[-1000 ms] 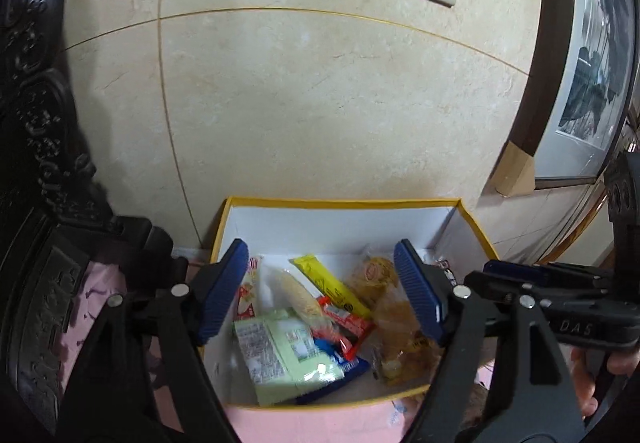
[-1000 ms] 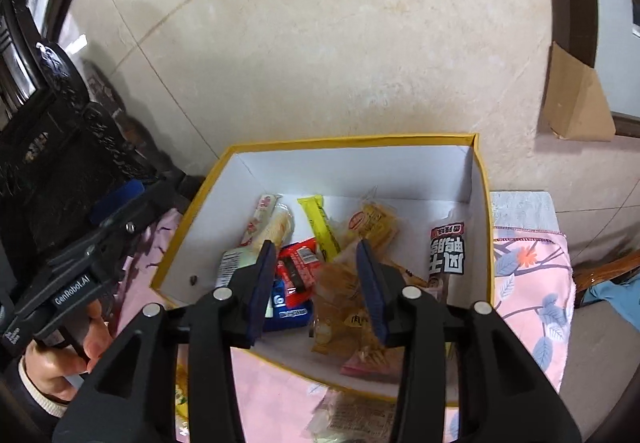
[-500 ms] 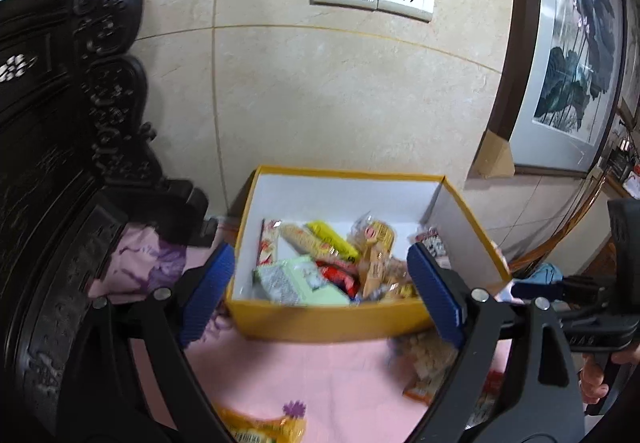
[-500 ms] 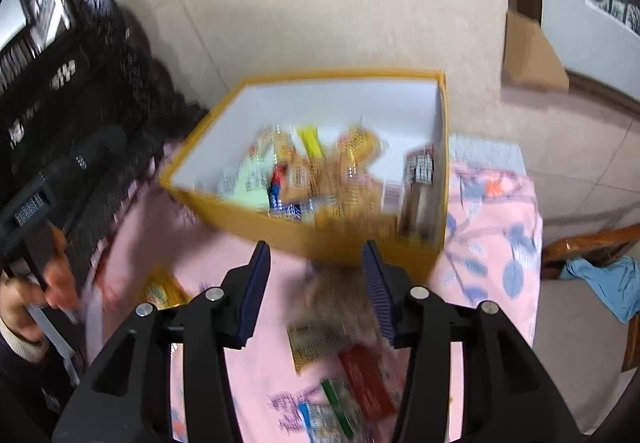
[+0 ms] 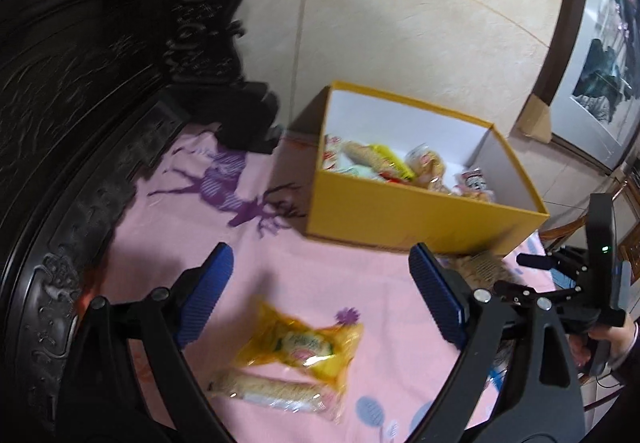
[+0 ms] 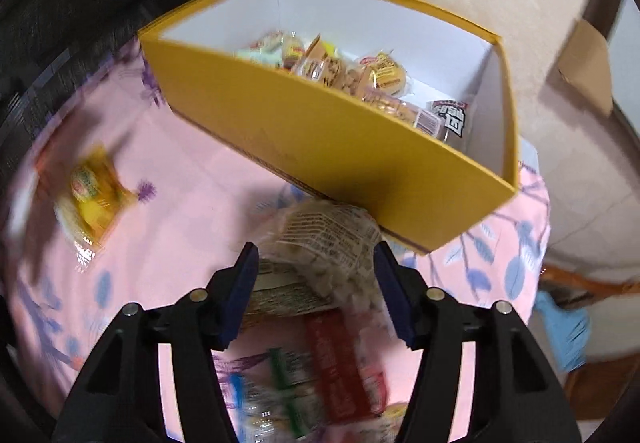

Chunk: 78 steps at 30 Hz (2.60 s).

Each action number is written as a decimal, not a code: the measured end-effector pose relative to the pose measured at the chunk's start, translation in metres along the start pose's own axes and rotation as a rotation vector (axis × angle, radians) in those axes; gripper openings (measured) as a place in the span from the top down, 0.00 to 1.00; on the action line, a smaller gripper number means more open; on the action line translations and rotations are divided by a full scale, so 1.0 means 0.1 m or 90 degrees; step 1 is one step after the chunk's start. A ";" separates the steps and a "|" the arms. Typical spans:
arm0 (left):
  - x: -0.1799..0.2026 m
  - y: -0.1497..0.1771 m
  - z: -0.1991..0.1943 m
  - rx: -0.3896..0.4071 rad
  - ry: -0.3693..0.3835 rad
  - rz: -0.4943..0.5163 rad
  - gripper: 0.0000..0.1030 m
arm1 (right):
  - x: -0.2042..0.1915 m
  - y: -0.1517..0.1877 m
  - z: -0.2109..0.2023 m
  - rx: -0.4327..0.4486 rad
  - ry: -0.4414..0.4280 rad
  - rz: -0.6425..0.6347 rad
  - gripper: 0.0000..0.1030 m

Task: Organize snacks
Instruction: 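Move both grippers back over the remaining snacks on the tablecloth, then grasp the yellow bread bun bag with the left gripper while the right grasps the white candy bag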

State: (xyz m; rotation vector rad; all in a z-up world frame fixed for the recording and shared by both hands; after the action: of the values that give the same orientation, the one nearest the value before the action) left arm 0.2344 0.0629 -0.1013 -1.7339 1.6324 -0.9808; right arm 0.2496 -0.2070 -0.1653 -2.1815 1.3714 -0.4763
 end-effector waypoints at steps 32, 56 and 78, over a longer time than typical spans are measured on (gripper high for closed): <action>-0.23 0.51 0.07 -0.069 -0.026 0.040 0.12 | 0.01 -0.09 -0.34 0.048 -0.042 0.029 0.76; -0.10 0.94 0.90 -0.177 -0.090 -0.024 0.17 | -0.46 0.39 -0.66 0.041 -0.158 0.257 0.75; -0.11 1.07 0.70 -0.183 -0.047 0.051 0.57 | -0.43 0.38 -0.66 0.038 -0.154 0.274 0.75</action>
State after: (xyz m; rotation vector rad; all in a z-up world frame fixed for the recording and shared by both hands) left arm 0.2293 0.0572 -0.2293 -1.8477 1.8503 -0.6613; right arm 0.1680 -0.1976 -0.1359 -1.7572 1.6023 -0.0870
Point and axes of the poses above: each gripper's, at about its wrist camera, not at the fingertips, and z roughly the way its jaws point, x to its right, y to its underside, the point moved 1 cm from there along z, roughly the way its jaws point, and after that the axes turned 10 degrees about x, right-handed, at the moved point
